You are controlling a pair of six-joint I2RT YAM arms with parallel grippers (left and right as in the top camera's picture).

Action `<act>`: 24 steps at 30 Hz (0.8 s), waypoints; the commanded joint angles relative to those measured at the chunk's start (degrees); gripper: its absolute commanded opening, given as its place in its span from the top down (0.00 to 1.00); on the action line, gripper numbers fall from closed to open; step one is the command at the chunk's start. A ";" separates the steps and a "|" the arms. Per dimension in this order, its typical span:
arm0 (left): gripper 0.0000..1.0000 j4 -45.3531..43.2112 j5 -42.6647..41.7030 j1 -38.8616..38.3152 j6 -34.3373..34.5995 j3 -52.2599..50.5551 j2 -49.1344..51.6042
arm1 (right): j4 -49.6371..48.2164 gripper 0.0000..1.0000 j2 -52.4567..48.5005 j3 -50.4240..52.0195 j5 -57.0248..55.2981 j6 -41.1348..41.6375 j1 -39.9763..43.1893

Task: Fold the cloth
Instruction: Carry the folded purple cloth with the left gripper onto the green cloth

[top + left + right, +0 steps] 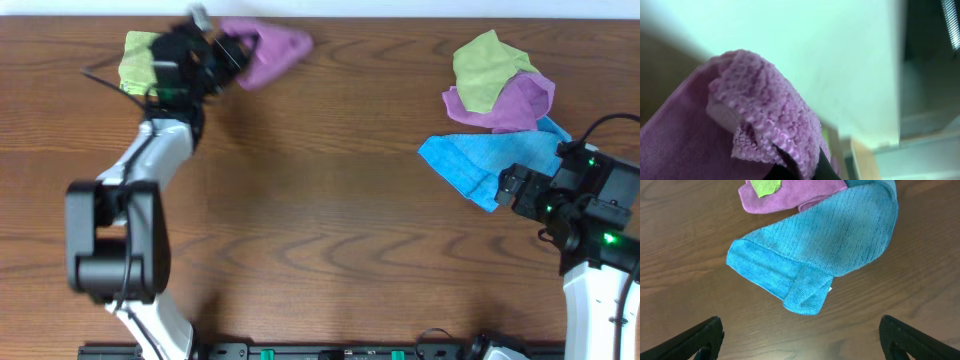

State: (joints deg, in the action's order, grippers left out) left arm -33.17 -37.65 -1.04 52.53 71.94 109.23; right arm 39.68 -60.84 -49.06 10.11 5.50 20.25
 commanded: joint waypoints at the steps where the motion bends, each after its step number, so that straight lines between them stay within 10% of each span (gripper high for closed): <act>1: 0.94 0.07 7.48 2.43 -0.26 1.38 -3.32 | 0.07 0.01 0.44 -0.09 0.44 0.68 0.39; 24: 0.94 2.78 32.98 11.65 -13.84 1.38 -2.36 | 0.07 0.01 0.44 -0.11 0.44 0.68 0.39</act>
State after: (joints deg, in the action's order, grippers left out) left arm -30.11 -9.63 10.13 42.24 72.99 105.06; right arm 39.66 -60.84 -49.06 10.11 5.50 20.25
